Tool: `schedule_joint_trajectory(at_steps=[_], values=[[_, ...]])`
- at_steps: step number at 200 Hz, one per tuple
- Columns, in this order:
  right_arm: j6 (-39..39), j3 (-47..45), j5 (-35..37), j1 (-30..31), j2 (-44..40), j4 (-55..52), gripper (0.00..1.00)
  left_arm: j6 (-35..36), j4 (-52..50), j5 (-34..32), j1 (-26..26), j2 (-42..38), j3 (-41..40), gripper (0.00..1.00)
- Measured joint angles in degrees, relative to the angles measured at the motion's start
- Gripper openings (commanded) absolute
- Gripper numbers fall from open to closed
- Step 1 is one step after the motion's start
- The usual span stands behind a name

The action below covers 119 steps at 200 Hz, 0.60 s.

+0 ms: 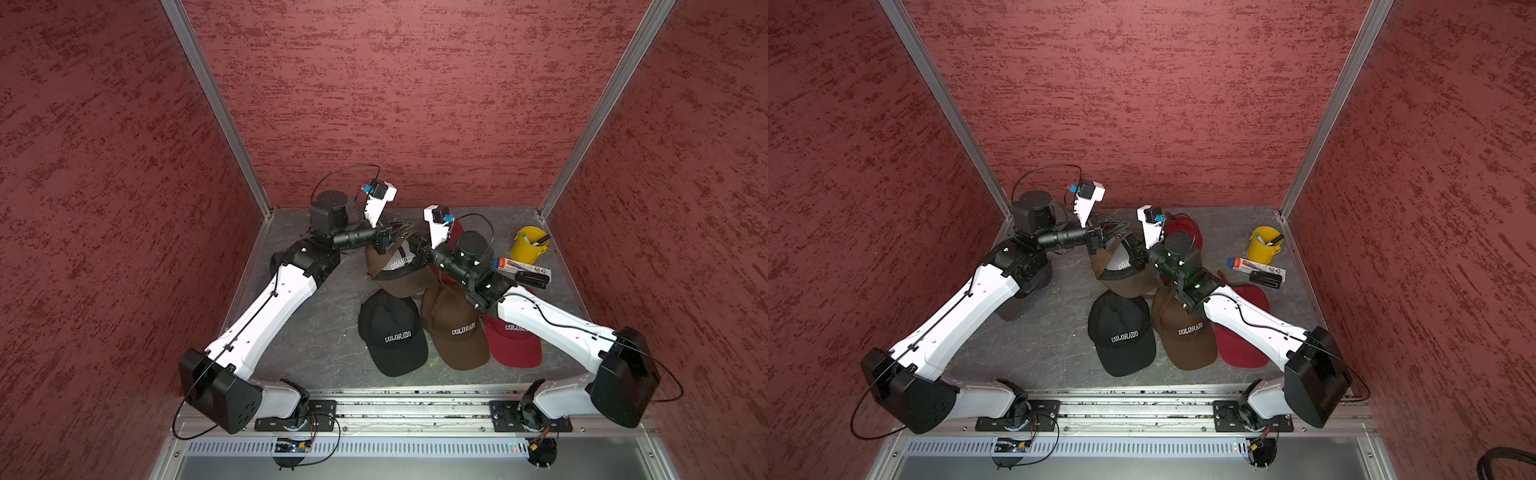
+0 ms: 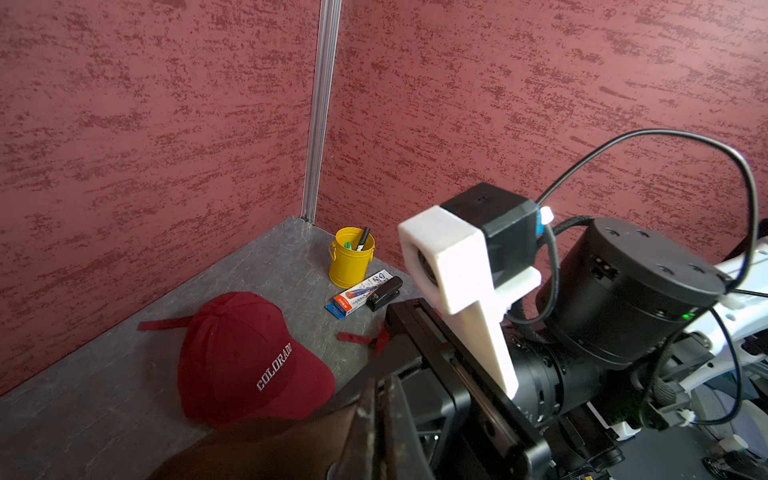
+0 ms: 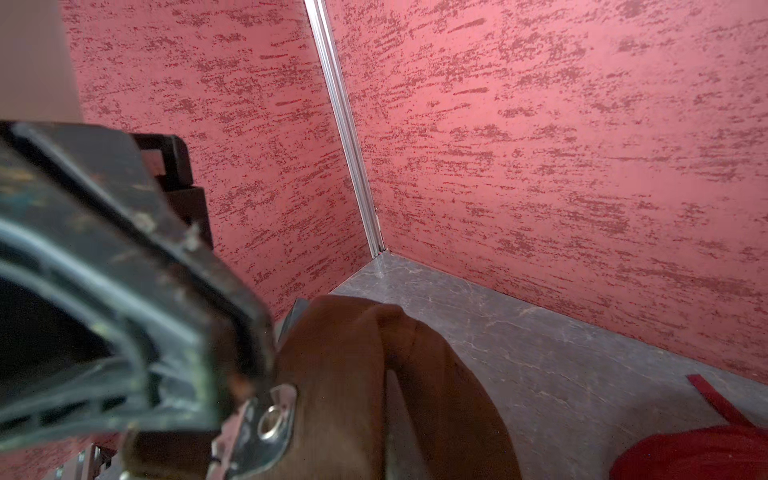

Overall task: Open the adjustable buckle of the baseball cap
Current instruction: Open the adjustable buckle on the baseball cap.

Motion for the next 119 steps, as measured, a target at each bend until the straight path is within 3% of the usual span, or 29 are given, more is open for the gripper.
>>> schedule_joint_trajectory(at_steps=[20,49,66,79,119], values=[[0.59,0.0,-0.02,0.0,0.0,0.2,0.0,-0.5,1.01,0.15,-0.02,-0.2,-0.66,0.02],[1.53,0.0,0.04,-0.26,0.0,0.02,0.0,-1.86,1.73,0.39,-0.02,-0.22,-1.05,0.48],[1.86,0.0,0.13,-0.68,0.09,-0.02,0.0,-1.88,2.34,-0.04,0.0,-0.28,-1.07,0.63],[1.99,0.0,0.28,-0.81,0.09,-0.11,0.0,-2.19,2.54,-0.81,0.0,-0.61,-1.22,0.69],[2.58,0.0,0.74,-1.03,0.09,-0.87,0.0,-3.06,3.13,-4.17,2.01,-5.49,-4.0,0.73]])
